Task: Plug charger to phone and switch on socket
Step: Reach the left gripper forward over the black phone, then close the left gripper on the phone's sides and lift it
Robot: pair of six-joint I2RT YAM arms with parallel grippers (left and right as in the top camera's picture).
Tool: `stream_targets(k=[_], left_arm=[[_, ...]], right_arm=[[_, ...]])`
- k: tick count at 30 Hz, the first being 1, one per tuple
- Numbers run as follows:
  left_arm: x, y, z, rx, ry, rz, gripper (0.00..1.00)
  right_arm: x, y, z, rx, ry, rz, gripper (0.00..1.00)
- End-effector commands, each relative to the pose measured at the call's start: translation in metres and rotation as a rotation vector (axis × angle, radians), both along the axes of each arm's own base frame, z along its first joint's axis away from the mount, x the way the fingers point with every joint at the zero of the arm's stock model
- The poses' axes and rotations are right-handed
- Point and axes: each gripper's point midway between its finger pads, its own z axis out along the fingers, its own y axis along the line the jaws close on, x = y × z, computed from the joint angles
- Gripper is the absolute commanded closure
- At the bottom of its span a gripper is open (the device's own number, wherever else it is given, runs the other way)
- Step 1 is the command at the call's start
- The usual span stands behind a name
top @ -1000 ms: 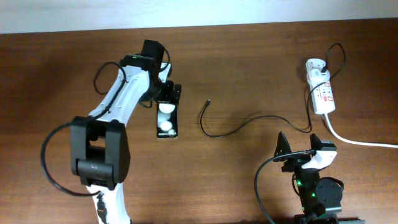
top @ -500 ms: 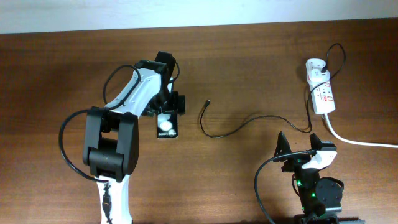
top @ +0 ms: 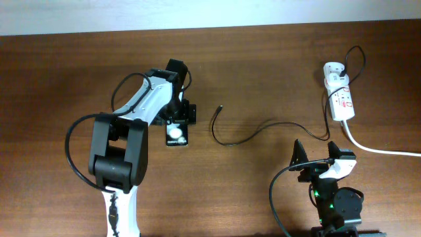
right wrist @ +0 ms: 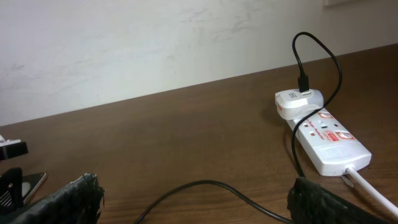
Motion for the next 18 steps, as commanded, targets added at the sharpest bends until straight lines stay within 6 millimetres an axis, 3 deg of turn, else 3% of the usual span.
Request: stream_targets(k=[1,9,18], left_arm=[[-0.0087,-0.0031,-0.0136,-0.005,0.025,0.053,0.01],[-0.0097,-0.0089,-0.0224,-0.003,0.005,0.059,0.07],[-0.0088,-0.0085,-0.0224,-0.001,0.001,0.059,0.27]], right_arm=[[-0.0002,-0.001,-0.0026,0.003,0.005,-0.009,0.01],[-0.0002,-0.001,-0.0026,0.003,0.005,-0.009,0.01],[-0.0002,-0.001,-0.0026,0.003,0.005,-0.009,0.02]])
